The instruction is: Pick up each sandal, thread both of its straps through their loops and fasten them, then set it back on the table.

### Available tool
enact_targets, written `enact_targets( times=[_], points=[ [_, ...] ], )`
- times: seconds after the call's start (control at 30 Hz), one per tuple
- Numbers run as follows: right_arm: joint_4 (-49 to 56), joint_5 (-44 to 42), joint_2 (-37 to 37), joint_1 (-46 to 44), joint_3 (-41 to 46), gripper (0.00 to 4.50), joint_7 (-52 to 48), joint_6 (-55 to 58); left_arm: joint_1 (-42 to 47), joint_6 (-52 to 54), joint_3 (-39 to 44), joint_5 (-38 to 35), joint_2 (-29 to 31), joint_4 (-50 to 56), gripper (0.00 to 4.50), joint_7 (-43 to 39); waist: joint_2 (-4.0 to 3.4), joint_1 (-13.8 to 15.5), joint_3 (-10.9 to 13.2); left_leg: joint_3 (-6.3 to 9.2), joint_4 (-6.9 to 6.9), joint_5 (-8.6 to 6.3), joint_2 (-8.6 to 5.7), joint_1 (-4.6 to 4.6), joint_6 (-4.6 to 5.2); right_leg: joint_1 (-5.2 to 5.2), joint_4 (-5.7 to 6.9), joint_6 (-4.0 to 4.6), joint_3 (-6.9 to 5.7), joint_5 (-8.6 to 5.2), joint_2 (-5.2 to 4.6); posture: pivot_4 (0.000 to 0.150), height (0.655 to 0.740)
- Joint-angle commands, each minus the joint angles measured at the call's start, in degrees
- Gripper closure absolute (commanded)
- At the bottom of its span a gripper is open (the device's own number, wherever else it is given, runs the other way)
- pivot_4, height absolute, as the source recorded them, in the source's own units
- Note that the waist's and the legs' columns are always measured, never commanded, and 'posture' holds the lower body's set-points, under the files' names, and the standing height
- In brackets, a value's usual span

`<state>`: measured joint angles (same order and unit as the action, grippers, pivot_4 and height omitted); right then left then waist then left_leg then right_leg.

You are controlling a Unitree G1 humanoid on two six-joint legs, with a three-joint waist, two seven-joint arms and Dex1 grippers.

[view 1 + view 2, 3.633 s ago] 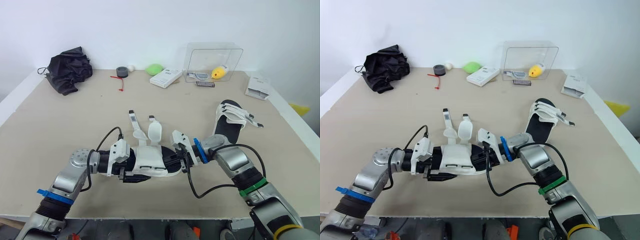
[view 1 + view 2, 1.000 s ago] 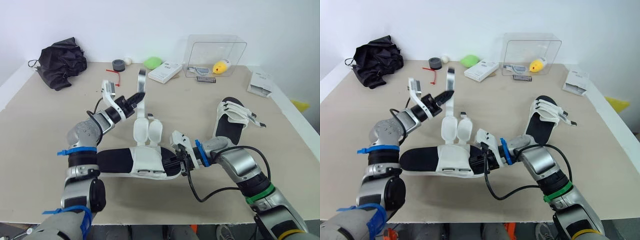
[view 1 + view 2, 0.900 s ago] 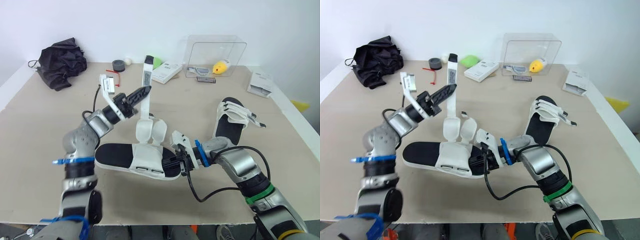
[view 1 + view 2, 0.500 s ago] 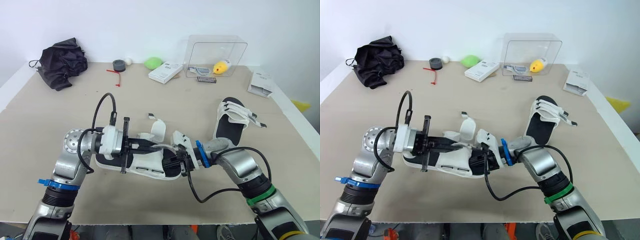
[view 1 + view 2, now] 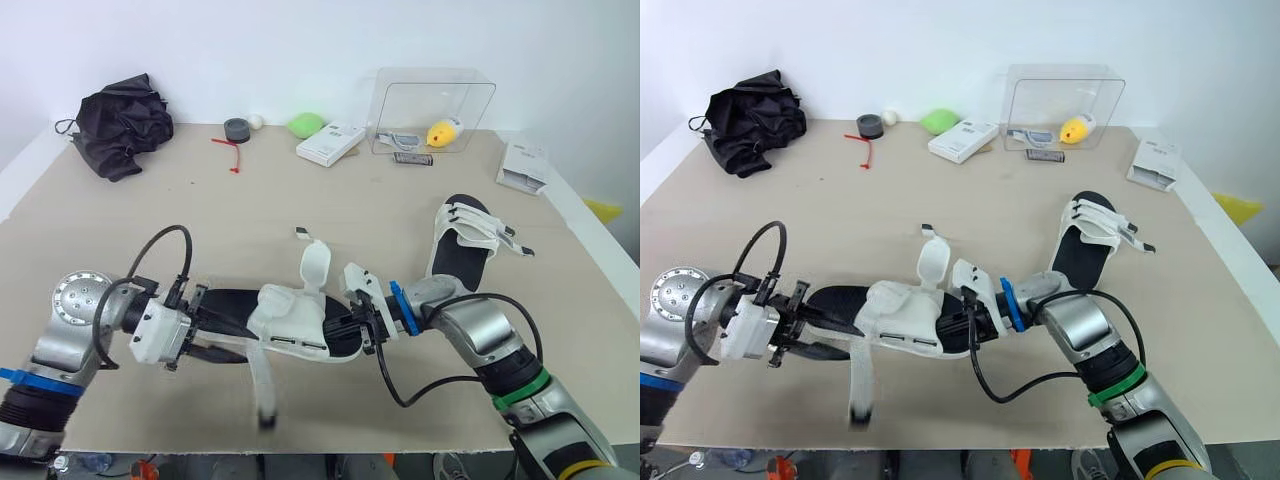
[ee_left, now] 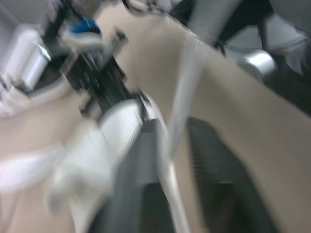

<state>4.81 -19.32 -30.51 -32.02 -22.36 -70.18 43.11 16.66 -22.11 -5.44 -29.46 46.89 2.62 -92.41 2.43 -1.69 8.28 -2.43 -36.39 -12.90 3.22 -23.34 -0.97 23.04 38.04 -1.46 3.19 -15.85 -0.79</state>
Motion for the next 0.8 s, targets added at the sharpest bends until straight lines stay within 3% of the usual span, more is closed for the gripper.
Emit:
enact_targets(
  times=[0.03,0.07,0.17,0.33,0.57,0.7,0.8],
  points=[
    [-1.83,1.15,-0.65,1.48,-3.17,4.5,-0.3,1.0,-1.11,4.09,0.59,-1.84,1.62,3.68,1.08,0.12,-0.01,0.0,0.0,-0.01,-0.01,0.0,0.0,0.0,0.0,0.0,0.0,0.0,0.01,0.0,0.01,0.15,0.74],
    [-1.92,1.17,-0.69,1.44,-3.22,4.5,-0.4,0.93,-1.92,7.35,0.84,-2.41,2.88,5.38,0.66,0.59,-0.01,-0.02,0.0,-0.02,-0.01,0.0,0.01,0.0,0.0,0.01,0.0,0.0,0.01,0.0,0.02,0.15,0.74],
    [-2.16,1.06,-0.73,1.23,-3.38,4.5,-0.74,0.81,-6.15,32.69,3.49,-13.74,12.07,14.61,0.66,7.75,0.01,-0.22,0.06,0.0,0.0,-0.04,0.19,-0.04,0.02,0.09,0.04,0.06,0.04,-0.03,0.17,0.15,0.74],
    [-2.68,1.12,-0.38,0.74,-3.5,4.5,-0.98,0.75,-9.33,55.83,4.85,-24.85,19.47,19.39,0.66,13.3,-0.19,-0.18,0.19,0.04,0.0,-0.08,0.29,0.01,0.06,0.08,0.1,-0.21,-0.03,-0.3,0.26,0.15,0.74],
    [-2.09,0.84,-0.06,0.65,-3.54,4.5,-0.76,1.19,-17.64,69.87,5.04,-30.11,17.75,24.89,0.66,22.63,-0.27,-0.07,0.24,0.01,0.0,-0.09,0.35,0.03,0.04,0.12,0.12,0.03,0.02,-0.23,0.37,0.15,0.74],
    [-1.57,0.59,-0.25,0.93,-3.28,4.5,-0.54,1.54,-20.72,70.07,4.76,-26.12,16.42,23.69,0.66,24.07,-0.28,0.04,0.24,-0.02,0.0,-0.08,0.31,0.06,0.03,0.13,0.13,0.27,0.03,-0.1,0.46,0.15,0.74],
    [-1.01,0.45,-0.79,1.56,-3.13,4.5,-0.52,1.68,-20.81,71.88,6.64,-27.14,16.13,20.43,0.66,23.64,-0.27,0.18,0.24,-0.03,0.0,-0.07,0.32,0.06,0.02,0.15,0.13,0.41,0.02,-0.06,0.49,0.15,0.74]
  ],
)
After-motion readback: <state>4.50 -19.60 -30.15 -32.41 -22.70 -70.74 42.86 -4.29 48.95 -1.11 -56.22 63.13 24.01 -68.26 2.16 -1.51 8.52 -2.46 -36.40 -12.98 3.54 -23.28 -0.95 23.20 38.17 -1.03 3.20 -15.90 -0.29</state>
